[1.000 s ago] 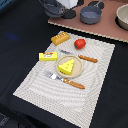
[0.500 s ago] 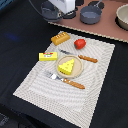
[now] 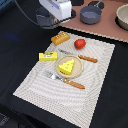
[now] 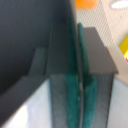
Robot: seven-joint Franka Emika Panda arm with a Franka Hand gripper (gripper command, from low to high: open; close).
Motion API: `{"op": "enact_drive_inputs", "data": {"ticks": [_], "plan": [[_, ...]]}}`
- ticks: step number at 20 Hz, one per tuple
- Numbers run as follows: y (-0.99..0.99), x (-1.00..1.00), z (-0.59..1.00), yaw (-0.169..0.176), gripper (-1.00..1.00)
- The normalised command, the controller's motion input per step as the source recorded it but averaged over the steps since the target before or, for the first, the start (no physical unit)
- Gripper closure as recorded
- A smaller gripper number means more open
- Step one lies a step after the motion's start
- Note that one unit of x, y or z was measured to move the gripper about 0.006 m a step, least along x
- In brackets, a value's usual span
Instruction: Interact with the objects in diverse but meaningful ways.
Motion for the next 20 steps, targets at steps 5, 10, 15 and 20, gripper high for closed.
{"op": "enact_drive_inputs", "data": {"ticks": [5, 10, 15, 20], "plan": [[-0.86, 0.05, 0.38, 0.000, 1.00], [-0.87, 0.07, 0.38, 0.000, 1.00], [-0.88, 0.15, 0.34, 0.000, 1.00], [-0.76, 0.16, 0.11, -0.048, 1.00]]}}
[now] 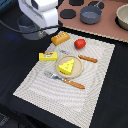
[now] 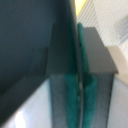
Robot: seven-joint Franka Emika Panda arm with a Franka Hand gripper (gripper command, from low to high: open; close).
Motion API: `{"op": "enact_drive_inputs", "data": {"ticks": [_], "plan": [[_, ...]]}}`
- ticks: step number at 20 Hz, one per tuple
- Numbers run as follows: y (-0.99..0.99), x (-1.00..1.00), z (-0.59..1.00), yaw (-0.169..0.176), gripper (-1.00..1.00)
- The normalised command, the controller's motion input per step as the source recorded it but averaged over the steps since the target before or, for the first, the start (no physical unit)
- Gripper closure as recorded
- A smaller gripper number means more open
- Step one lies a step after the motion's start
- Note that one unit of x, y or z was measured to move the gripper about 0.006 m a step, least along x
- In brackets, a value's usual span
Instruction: Interact with the objects in diverse but meaningful ways.
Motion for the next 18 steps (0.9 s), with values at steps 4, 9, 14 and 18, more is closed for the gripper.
{"op": "enact_drive_inputs", "data": {"ticks": [4, 9, 14, 18], "plan": [[-0.56, 0.10, 0.00, -0.122, 1.00], [-0.28, 0.02, -0.01, -0.236, 1.00], [-0.18, 0.00, -0.06, -0.302, 1.00], [-0.37, 0.04, -0.02, -0.230, 1.00]]}}
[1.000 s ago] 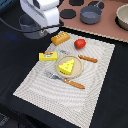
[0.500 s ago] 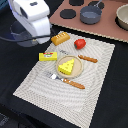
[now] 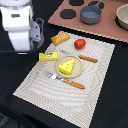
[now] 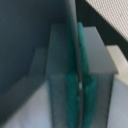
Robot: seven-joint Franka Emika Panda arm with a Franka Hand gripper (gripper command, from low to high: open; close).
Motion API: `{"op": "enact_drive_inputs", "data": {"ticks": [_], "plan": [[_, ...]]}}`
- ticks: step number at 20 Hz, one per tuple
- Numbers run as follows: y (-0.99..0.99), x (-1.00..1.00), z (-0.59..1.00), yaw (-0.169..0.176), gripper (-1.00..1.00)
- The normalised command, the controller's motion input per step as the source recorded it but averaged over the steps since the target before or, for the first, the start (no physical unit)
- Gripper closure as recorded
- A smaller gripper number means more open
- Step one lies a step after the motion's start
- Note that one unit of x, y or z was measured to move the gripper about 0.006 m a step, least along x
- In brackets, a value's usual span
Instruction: Interact with the objects in diverse but meaningful ways.
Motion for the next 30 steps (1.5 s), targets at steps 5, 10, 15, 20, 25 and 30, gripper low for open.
{"op": "enact_drive_inputs", "data": {"ticks": [5, 10, 15, 20, 25, 30], "plan": [[-0.90, 0.19, 0.02, -0.015, 1.00], [-0.97, 0.35, 0.10, 0.000, 1.00], [-0.91, 0.42, 0.05, -0.001, 1.00], [-0.81, 0.55, -0.01, -0.013, 1.00], [-0.79, 0.32, -0.11, -0.009, 1.00], [-0.47, 0.19, -0.25, -0.015, 1.00]]}}
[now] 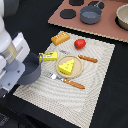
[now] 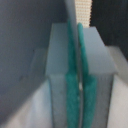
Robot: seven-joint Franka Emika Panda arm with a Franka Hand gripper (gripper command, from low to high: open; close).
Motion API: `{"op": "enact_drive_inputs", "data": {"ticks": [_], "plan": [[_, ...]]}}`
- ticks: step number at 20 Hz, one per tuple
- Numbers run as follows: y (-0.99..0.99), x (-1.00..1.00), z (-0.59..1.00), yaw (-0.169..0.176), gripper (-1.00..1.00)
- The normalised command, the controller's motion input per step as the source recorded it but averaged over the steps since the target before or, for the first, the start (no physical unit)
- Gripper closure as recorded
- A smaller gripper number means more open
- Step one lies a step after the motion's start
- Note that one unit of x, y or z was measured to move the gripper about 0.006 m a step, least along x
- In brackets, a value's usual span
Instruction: Interact with the objects in diverse but meaningful ways.
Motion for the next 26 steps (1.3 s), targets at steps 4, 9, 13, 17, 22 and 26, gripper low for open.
{"op": "enact_drive_inputs", "data": {"ticks": [4, 9, 13, 17, 22, 26], "plan": [[-0.13, 0.14, -0.25, 0.000, 1.00], [0.00, 0.26, -0.10, 0.000, 1.00], [-0.15, 0.37, 0.36, -0.016, -1.00], [-0.16, 0.33, 0.78, -0.050, -1.00], [-0.04, 0.40, 0.99, -0.027, -1.00], [0.19, 0.39, 0.87, 0.014, -1.00]]}}
